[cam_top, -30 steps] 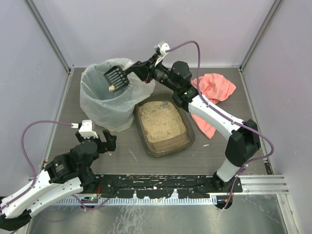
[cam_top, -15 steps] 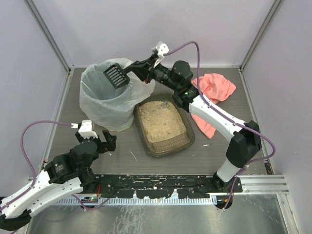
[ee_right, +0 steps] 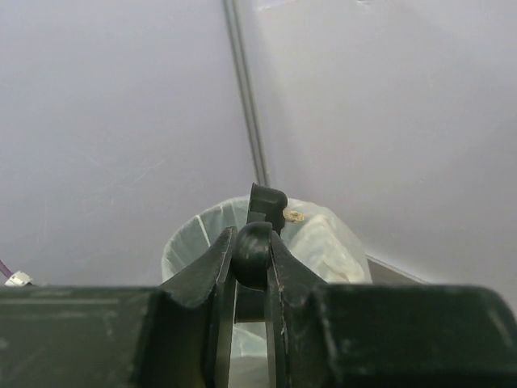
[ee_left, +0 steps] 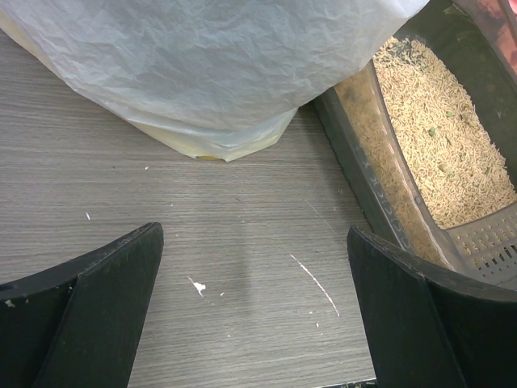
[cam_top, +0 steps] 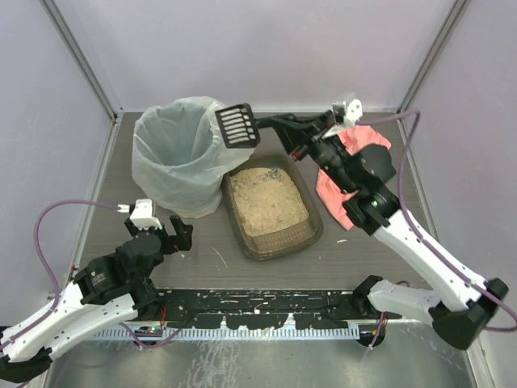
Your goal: Clean the litter box
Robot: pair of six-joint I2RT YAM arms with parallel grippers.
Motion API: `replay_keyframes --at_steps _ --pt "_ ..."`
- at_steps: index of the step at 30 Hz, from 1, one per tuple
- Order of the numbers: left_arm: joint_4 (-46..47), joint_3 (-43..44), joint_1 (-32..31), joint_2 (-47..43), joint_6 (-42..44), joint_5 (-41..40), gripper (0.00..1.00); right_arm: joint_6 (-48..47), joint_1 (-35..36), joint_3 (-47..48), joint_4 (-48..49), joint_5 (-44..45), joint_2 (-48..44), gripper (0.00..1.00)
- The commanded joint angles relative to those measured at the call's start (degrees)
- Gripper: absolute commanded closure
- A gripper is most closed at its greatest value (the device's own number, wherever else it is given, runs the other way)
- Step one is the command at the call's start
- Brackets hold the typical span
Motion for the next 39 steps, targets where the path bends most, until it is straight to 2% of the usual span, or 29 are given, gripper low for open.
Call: replay_keyframes --at_steps 1,6,10,13,18,23,29,33,39 --pt "1.52 1.21 -0.19 0.45 0.61 -0.70 0.02 0.95 0.22 -7.30 -6.09 10.93 -8.74 0.99" --pt "1.80 1.20 -0.18 1.23 0.63 -0.73 0.02 0.47 0.25 -14.30 -15.89 22.33 -17.65 0.99" --pt "1.77 1.30 -0.15 1.42 0.62 -0.76 0.02 1.10 0.19 -17.80 -21.77 28.31 -19.04 0.99" --pt "1.81 1.24 -0.20 1.46 0.54 -0.67 0.02 3.22 0.13 -18.28 -25.27 26.58 -16.47 0.99" --pt "1.77 1.40 -0.15 1.95 0.54 -0.63 0.02 5.63 0.18 -15.68 -28.73 18.96 -8.32 0.99" --pt "1.59 1.34 -0.20 1.80 0.28 -0.49 0.02 5.87 0.25 -12.27 -32.40 19.73 -1.44 0.99" --pt "1.76 1.22 -0.21 1.87 0.26 -0.56 0.02 7.65 0.20 -13.41 -30.35 18.15 2.59 0.99" --pt "1.78 1.23 -0.23 2.15 0.28 -0.49 0.02 12.30 0.22 -15.28 -27.45 15.72 4.95 0.99" --pt "1.85 1.25 -0.18 2.12 0.36 -0.49 0.02 19.83 0.22 -18.47 -22.40 17.51 7.81 0.99"
